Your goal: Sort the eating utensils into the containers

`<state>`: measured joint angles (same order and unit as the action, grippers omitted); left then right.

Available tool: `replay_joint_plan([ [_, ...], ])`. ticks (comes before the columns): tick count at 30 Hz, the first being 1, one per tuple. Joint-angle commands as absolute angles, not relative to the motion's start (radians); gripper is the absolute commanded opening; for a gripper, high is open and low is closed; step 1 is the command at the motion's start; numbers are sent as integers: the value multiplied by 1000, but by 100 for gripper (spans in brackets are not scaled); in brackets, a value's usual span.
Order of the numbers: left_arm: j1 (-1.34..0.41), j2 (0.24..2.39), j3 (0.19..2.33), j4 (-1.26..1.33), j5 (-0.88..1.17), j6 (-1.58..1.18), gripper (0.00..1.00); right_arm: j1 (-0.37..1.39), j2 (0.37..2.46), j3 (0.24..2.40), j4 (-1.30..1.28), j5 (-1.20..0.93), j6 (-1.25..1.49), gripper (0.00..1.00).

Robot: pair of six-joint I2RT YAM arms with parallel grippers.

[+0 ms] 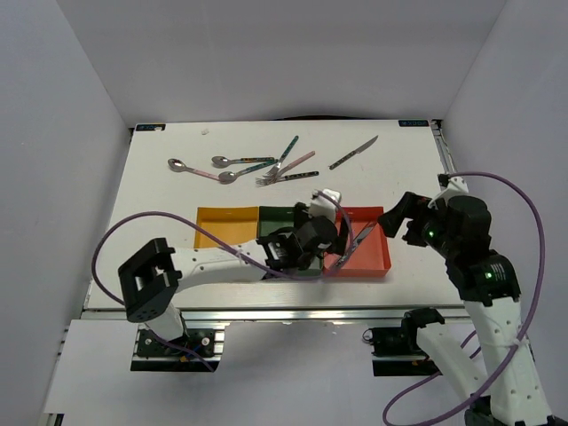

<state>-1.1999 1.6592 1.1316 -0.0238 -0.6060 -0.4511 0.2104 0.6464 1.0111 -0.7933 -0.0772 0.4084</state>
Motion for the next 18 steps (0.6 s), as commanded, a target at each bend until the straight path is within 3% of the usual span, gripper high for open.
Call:
replay_joint_plan([
  [1, -1063, 1530, 1160, -146, -674, -518, 98, 209, 727, 965, -671, 1, 465, 89],
  [5, -846, 1599, 1276, -194, -407, -406, 98, 209, 755, 928, -582, 116, 543, 89],
  [9, -812, 1706, 1503, -404, -683, -414, 98, 209, 817, 865, -450, 247, 600, 89],
  [12, -805, 1636, 1499, -523, -851, -527, 98, 209, 1049, 903, -325, 255, 652, 89],
  [13, -805, 1555, 1441, -552, -870, -554, 98, 215, 1262, 967, -292, 273, 681, 88],
  [15, -805, 1458, 1361, -546, -841, -537, 98, 218, 1329, 1051, -285, 275, 704, 88],
  [18, -805, 1309, 1245, -578, -732, -474, 98, 262, 1596, 1260, -294, 323, 710, 88],
])
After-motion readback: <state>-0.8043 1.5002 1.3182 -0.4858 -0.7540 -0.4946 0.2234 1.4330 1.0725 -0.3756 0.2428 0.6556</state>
